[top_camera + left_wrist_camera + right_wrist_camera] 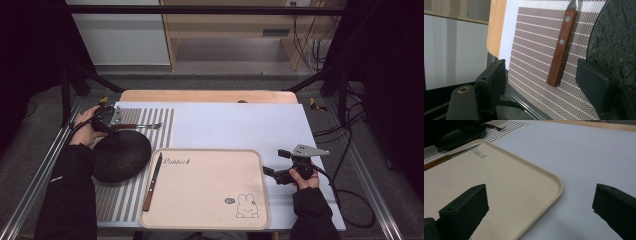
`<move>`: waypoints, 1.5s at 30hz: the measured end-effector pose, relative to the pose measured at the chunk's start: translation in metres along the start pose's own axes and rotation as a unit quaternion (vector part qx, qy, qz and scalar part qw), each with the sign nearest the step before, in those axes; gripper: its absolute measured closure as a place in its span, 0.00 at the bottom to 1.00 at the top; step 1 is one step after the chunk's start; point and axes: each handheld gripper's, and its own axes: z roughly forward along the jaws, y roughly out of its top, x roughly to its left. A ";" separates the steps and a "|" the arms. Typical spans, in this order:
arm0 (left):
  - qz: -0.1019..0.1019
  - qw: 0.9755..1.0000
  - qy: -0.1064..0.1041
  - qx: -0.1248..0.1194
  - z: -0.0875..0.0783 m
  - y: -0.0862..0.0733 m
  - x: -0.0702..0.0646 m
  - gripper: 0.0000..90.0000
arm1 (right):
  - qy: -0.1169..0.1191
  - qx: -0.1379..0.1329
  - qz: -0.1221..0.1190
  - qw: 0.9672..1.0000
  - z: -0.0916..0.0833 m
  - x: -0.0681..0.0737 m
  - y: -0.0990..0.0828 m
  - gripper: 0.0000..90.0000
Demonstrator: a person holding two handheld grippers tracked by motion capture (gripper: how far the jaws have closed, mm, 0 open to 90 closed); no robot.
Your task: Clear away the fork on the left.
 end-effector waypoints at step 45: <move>0.046 0.998 -0.031 -0.012 0.019 0.016 -0.005 0.55 | 0.001 0.004 0.000 1.000 0.001 0.000 -0.001 0.01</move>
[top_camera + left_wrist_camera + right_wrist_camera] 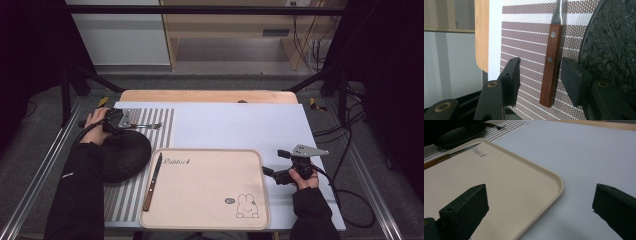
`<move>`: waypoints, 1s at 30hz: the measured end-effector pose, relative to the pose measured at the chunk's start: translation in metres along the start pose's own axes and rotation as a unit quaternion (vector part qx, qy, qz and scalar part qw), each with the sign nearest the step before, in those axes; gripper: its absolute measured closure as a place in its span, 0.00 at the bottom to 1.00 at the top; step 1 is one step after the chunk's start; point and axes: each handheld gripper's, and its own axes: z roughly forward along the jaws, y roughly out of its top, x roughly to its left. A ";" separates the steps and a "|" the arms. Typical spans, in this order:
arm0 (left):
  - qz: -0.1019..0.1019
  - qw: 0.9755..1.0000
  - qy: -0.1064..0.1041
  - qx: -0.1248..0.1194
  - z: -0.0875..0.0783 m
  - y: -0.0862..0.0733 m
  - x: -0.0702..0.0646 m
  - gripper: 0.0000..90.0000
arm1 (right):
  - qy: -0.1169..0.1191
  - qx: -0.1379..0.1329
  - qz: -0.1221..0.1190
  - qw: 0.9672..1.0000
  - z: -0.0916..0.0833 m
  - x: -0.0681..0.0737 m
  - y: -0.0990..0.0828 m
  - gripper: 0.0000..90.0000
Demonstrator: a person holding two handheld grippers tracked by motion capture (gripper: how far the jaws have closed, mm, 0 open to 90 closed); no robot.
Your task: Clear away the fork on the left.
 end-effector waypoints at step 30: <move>0.026 1.000 -0.006 0.000 0.010 0.011 0.001 0.64 | 0.000 0.001 0.001 1.000 0.001 0.000 0.000 0.01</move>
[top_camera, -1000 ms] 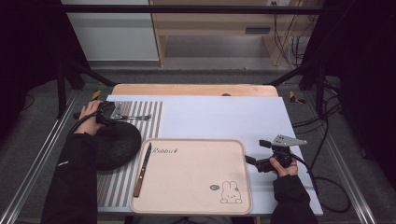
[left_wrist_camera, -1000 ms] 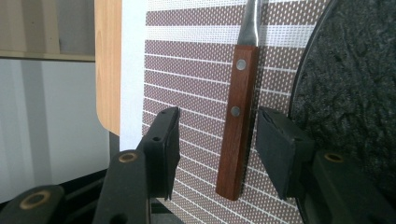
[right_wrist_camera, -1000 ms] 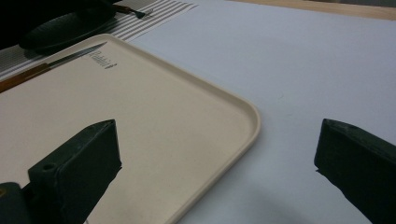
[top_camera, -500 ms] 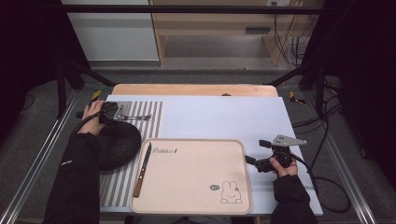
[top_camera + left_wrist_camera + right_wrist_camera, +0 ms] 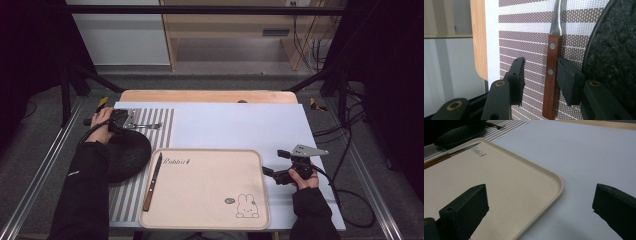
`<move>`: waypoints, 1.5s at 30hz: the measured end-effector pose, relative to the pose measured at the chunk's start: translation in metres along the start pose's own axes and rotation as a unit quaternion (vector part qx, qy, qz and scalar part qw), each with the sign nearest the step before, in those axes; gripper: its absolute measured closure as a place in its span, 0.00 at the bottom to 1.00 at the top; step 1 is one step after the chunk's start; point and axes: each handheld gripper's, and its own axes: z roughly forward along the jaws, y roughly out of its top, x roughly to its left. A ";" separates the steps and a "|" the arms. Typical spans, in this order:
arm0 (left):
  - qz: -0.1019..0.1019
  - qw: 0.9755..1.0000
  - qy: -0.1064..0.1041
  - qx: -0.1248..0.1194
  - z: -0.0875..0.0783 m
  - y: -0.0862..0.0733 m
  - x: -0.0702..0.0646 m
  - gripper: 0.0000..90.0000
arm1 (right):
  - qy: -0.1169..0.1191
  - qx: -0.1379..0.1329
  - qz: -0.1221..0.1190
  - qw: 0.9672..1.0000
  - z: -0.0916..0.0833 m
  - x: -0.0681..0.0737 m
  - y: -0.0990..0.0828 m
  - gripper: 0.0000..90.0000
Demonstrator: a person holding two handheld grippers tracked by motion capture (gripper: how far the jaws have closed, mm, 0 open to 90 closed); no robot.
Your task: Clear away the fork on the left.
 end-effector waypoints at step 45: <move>0.036 0.999 0.006 0.022 0.013 0.020 -0.011 0.85 | -0.001 -0.001 -0.001 1.000 -0.001 0.000 0.000 0.00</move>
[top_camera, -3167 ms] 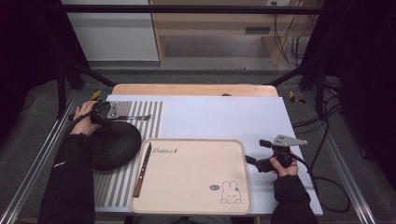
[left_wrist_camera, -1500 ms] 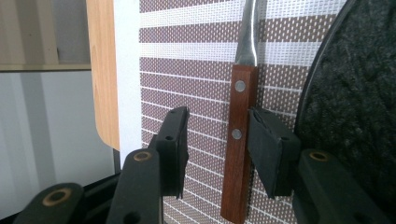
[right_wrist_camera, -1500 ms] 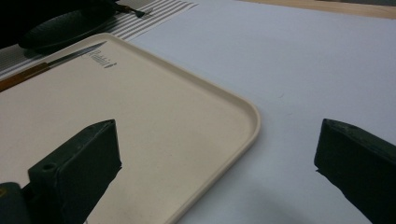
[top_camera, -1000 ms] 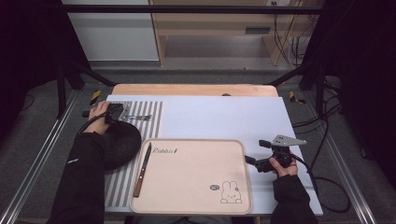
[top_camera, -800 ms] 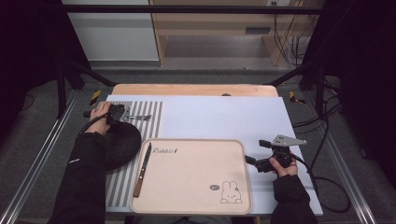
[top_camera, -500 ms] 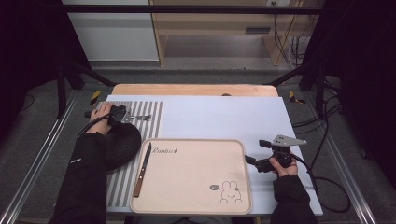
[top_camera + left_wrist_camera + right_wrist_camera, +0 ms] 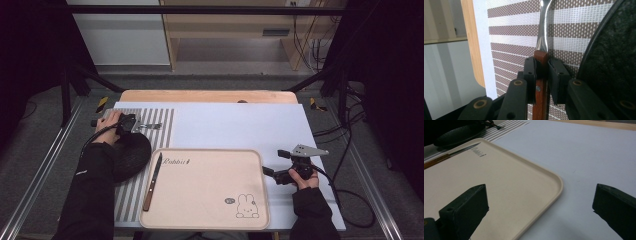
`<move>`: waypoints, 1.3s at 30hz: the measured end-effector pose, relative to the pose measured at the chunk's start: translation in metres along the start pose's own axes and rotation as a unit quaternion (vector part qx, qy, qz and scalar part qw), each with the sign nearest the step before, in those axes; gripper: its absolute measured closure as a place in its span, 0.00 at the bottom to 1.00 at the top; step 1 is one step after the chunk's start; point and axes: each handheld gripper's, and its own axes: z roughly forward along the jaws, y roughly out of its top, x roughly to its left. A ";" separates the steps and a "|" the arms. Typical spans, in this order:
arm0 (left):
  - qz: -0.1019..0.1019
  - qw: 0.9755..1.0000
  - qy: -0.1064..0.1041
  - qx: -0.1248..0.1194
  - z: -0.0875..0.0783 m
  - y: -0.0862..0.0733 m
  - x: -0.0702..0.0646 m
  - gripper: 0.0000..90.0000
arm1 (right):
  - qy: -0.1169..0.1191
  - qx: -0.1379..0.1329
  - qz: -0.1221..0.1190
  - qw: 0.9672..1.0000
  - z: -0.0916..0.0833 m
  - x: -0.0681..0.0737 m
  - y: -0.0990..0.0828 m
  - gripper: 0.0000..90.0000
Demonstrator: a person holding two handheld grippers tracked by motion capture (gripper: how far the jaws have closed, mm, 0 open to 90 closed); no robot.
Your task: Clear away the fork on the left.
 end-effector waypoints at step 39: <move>-0.030 0.998 0.050 0.005 -0.069 0.013 -0.011 0.86 | 0.002 -0.005 0.000 1.000 -0.001 0.000 0.001 0.00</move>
